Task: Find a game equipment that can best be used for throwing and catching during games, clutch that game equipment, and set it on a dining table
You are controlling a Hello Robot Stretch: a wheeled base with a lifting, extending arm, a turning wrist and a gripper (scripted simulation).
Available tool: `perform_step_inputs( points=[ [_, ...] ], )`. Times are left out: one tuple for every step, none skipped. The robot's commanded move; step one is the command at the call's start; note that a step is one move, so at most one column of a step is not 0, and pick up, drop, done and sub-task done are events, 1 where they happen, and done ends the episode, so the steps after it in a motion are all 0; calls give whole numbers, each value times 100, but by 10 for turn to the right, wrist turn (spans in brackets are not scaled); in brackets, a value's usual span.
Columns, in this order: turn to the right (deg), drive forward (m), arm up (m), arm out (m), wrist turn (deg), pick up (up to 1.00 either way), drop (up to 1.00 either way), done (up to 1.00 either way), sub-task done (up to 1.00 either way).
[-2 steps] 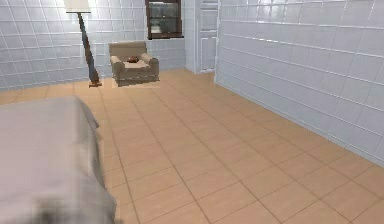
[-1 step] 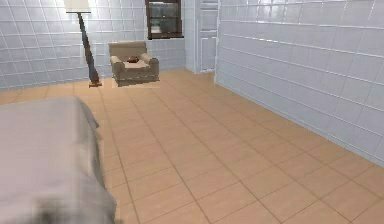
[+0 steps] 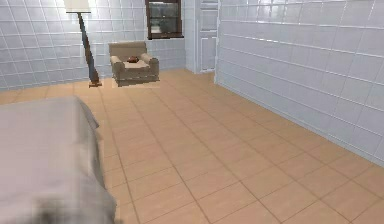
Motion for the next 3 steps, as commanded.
perform_step_inputs(
  points=[
    [0,0,0,-42,0,0,0,0,0],
    [0,100,0,0,0,0,0,0,0],
    [0,100,0,0,0,0,0,0,0]
  ],
)
